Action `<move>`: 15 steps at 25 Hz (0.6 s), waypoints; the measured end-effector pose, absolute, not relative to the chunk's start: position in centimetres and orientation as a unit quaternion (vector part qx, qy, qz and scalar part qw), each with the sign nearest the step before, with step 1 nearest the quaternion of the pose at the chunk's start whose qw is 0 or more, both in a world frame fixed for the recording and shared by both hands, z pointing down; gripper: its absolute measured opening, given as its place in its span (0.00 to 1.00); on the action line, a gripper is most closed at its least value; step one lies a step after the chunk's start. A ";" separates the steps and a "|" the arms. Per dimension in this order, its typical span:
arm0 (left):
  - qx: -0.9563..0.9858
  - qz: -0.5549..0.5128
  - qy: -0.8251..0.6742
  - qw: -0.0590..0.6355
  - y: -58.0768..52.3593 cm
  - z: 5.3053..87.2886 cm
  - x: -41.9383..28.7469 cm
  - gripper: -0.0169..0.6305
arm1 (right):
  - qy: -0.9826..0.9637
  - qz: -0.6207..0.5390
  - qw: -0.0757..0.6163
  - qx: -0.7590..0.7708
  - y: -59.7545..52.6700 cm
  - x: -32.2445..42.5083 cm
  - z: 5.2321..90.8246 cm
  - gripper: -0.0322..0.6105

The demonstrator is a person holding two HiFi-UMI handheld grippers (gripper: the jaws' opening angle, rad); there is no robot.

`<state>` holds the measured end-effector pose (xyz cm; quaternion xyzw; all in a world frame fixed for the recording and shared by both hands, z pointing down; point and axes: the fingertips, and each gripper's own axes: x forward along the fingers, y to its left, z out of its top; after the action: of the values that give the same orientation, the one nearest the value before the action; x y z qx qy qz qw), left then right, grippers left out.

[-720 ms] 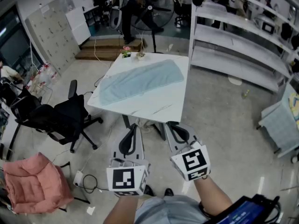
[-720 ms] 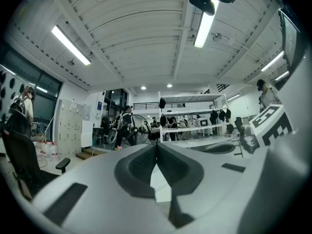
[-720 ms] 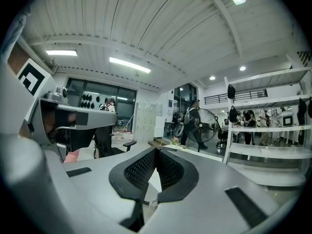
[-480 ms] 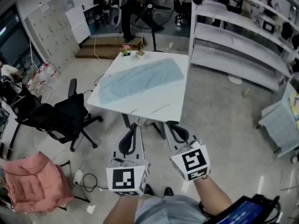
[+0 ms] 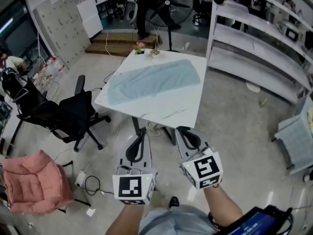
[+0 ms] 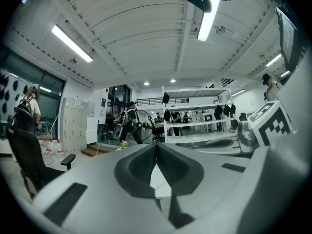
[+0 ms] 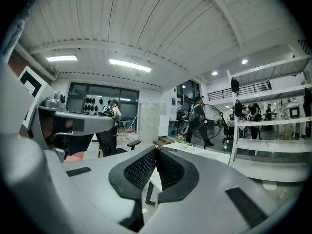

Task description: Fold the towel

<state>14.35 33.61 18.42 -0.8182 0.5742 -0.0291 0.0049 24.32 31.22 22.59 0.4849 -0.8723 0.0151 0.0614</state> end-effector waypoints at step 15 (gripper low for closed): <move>-0.813 -0.041 0.580 -0.042 18.2 24.2 5.7 0.04 | -0.863 0.047 0.090 0.495 16.1 18.7 28.2 0.08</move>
<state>5.70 18.17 24.17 -0.8128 0.5796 -0.0407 -0.0418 18.67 16.12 28.19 0.4946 -0.8632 0.0466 0.0897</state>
